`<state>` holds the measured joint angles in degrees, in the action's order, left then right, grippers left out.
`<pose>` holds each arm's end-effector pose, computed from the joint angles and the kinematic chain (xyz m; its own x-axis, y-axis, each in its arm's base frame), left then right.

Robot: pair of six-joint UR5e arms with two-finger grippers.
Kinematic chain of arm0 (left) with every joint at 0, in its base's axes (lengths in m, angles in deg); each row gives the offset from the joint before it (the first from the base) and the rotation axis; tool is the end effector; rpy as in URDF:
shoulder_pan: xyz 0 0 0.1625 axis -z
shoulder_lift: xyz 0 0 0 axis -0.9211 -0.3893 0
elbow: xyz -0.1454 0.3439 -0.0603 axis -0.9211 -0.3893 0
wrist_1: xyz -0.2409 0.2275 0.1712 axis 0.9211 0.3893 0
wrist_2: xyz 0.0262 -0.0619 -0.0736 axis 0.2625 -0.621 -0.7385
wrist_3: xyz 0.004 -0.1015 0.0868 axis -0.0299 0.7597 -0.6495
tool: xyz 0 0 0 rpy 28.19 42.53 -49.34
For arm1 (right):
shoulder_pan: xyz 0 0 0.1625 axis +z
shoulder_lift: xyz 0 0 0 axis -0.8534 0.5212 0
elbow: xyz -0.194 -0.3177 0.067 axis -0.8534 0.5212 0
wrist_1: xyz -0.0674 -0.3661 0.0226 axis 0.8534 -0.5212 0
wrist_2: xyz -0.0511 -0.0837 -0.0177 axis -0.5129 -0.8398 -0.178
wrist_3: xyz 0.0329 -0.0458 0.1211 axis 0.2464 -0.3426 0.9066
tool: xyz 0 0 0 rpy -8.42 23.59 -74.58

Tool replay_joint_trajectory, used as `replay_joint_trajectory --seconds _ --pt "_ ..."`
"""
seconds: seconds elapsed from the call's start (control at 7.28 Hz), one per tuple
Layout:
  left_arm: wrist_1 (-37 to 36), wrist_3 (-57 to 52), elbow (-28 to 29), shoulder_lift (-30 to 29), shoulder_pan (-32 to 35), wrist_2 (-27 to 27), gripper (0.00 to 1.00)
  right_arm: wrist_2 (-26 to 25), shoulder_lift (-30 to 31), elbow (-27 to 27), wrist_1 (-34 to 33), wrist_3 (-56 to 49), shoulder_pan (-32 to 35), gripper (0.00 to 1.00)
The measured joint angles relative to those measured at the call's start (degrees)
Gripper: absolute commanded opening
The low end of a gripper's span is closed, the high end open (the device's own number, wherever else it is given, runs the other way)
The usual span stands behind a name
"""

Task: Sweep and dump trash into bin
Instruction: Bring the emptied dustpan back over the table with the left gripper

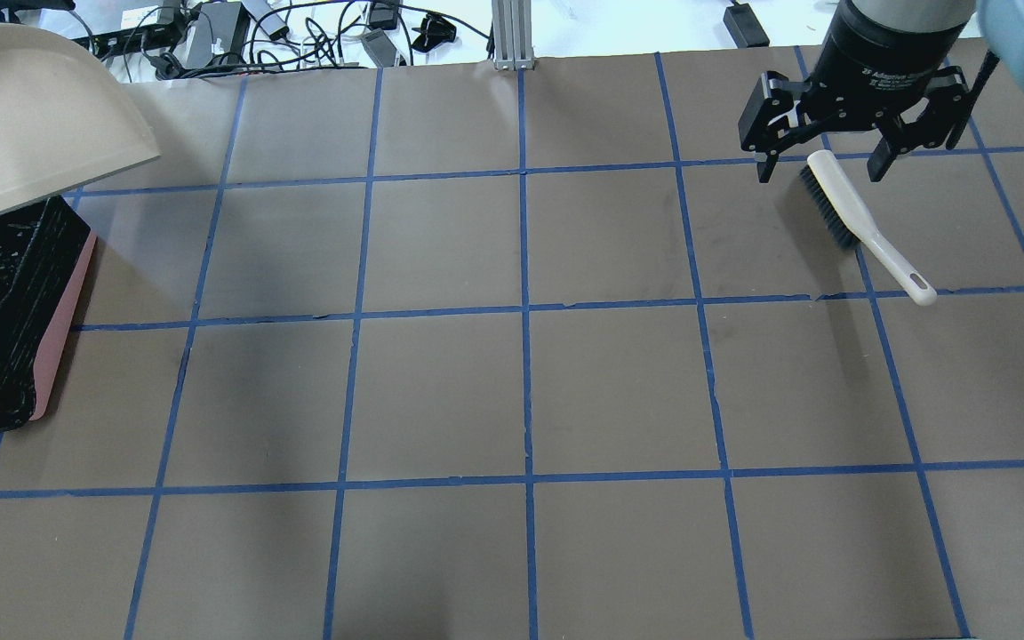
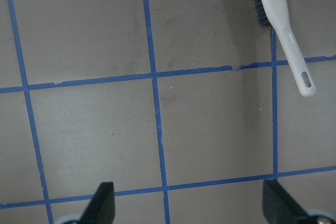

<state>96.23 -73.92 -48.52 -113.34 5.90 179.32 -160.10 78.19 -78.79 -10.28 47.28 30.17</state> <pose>0.0800 -0.6000 0.4666 -0.8546 -0.5070 -0.1129 -0.2096 0.5355 -0.8181 0.1164 -0.4594 0.4252 -0.9948 0.0873 0.0527 0.0877 0.9961 0.0066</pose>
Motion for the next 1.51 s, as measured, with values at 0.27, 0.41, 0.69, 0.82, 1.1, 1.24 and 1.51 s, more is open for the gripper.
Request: replay_joint_trajectory --seconds 0.27,0.41,0.69,0.82,1.1,1.24,1.51 --pt "8.8 15.6 -0.4 -0.7 7.2 8.7 0.0 0.0 -0.1 -0.1 0.0 0.0 -0.1 1.0" --pt "12.8 23.8 -0.6 -1.3 10.8 12.5 0.0 0.0 -0.1 -0.1 0.0 0.0 -0.1 1.0" --pt "21.5 42.8 -0.7 -2.8 14.9 14.4 0.0 0.0 -0.1 -0.1 0.1 -0.1 -0.2 1.0" --pt "25.3 52.5 -1.0 -4.0 15.5 11.7 0.0 0.0 -0.1 -0.1 0.1 -0.1 -0.2 1.0" --pt "27.9 64.3 -2.4 -6.7 15.5 5.8 0.0 0.0 -0.1 -0.1 0.1 -0.1 -0.2 1.0" --pt "28.2 67.2 -2.9 -7.8 14.4 3.3 0.0 0.0 -0.1 -0.1 0.1 -0.1 -0.2 1.0" --pt "28.3 68.5 -3.3 -10.6 8.1 -4.6 0.0 0.0 -0.1 -0.1 0.1 -0.1 -0.2 1.0"
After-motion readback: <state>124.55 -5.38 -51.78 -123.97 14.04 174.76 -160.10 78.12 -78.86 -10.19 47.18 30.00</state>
